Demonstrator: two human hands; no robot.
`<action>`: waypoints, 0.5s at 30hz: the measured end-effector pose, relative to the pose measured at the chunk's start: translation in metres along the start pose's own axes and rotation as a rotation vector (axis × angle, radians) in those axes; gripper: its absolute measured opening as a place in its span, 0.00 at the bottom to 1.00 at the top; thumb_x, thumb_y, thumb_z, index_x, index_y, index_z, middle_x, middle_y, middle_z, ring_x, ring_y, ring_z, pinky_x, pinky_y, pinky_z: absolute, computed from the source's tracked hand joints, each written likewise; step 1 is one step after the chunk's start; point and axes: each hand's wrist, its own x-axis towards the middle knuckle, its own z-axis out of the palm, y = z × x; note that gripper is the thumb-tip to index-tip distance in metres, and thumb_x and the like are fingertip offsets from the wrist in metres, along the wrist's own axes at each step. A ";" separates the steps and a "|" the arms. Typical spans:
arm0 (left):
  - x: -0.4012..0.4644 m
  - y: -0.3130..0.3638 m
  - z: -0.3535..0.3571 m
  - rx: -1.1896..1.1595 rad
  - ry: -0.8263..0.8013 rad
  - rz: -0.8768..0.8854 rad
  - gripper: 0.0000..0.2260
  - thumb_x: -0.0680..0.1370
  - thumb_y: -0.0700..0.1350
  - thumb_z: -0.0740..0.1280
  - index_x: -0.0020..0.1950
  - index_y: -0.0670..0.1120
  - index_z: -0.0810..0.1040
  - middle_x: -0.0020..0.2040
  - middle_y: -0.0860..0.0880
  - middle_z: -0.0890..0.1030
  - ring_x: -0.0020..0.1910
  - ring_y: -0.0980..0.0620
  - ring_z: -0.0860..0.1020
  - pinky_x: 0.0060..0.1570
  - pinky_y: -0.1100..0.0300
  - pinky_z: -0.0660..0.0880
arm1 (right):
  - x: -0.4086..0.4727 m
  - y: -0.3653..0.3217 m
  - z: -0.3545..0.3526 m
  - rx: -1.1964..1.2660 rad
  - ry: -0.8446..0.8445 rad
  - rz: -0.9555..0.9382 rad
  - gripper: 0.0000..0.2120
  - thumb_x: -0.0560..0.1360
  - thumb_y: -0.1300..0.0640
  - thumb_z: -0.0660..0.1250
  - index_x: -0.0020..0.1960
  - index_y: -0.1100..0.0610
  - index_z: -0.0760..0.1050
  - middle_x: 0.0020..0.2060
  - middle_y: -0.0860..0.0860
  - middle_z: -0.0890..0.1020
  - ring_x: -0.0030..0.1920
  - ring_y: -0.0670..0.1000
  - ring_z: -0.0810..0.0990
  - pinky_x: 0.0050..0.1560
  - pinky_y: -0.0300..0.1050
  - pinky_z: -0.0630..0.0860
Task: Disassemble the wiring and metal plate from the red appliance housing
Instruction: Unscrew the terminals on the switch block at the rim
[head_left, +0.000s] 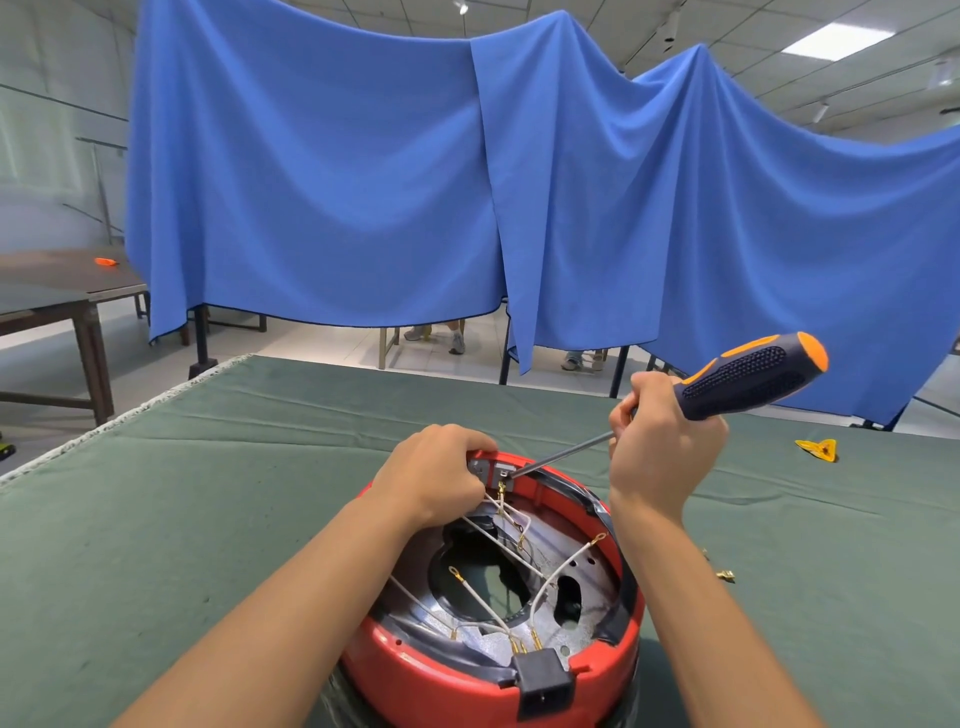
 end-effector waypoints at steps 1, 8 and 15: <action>0.000 0.000 0.000 0.001 0.001 0.001 0.23 0.60 0.47 0.57 0.51 0.52 0.81 0.47 0.51 0.84 0.50 0.45 0.79 0.50 0.51 0.77 | 0.000 0.000 0.000 0.003 0.002 0.004 0.10 0.64 0.60 0.62 0.27 0.59 0.62 0.17 0.45 0.65 0.20 0.48 0.62 0.23 0.35 0.58; -0.001 0.000 0.000 0.010 0.008 -0.002 0.23 0.60 0.47 0.57 0.51 0.52 0.80 0.47 0.50 0.83 0.50 0.45 0.78 0.49 0.51 0.77 | 0.011 -0.001 0.002 0.003 0.030 0.063 0.17 0.66 0.61 0.61 0.20 0.53 0.63 0.17 0.45 0.66 0.21 0.49 0.63 0.27 0.38 0.58; -0.001 0.000 0.001 0.005 -0.015 0.003 0.20 0.65 0.44 0.61 0.54 0.54 0.80 0.49 0.53 0.83 0.50 0.48 0.78 0.51 0.54 0.76 | 0.018 0.001 0.001 -0.025 0.060 0.118 0.15 0.68 0.62 0.62 0.26 0.53 0.61 0.18 0.45 0.65 0.20 0.47 0.62 0.23 0.35 0.57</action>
